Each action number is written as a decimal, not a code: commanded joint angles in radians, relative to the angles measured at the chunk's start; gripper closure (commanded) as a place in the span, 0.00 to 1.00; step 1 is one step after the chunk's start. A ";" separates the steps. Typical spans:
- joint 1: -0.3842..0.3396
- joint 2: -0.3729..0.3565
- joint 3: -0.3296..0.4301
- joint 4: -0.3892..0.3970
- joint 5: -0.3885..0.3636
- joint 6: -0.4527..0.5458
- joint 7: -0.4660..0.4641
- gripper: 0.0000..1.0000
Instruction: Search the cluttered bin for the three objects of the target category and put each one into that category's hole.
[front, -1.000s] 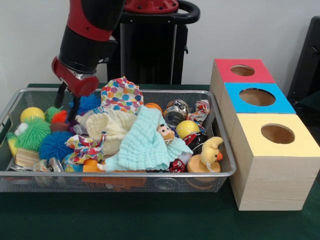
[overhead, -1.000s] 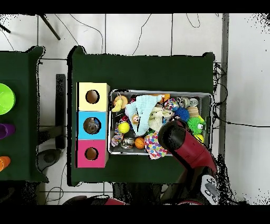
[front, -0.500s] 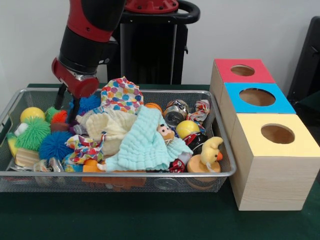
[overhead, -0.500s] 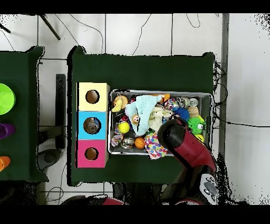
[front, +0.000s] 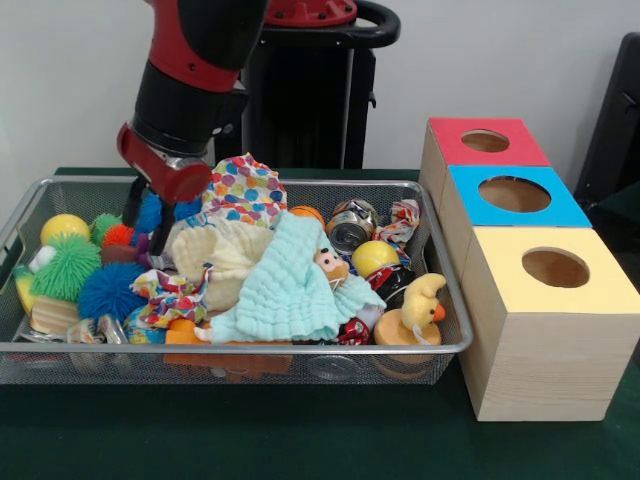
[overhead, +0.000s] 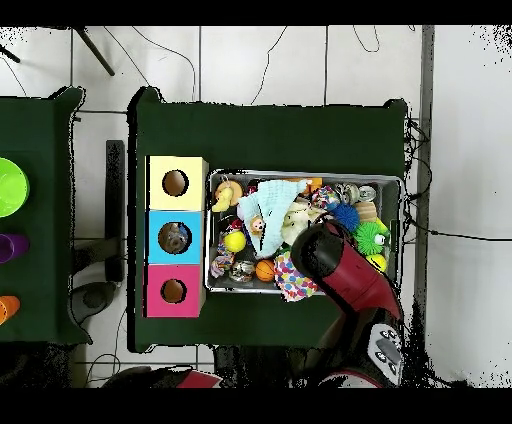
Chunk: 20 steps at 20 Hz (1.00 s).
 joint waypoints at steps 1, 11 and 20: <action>-0.004 0.043 0.142 -0.029 0.048 0.014 0.223 0.00; -0.046 0.059 0.194 0.005 0.019 -0.073 0.224 0.00; -0.092 0.083 0.251 0.028 -0.007 -0.148 0.233 0.00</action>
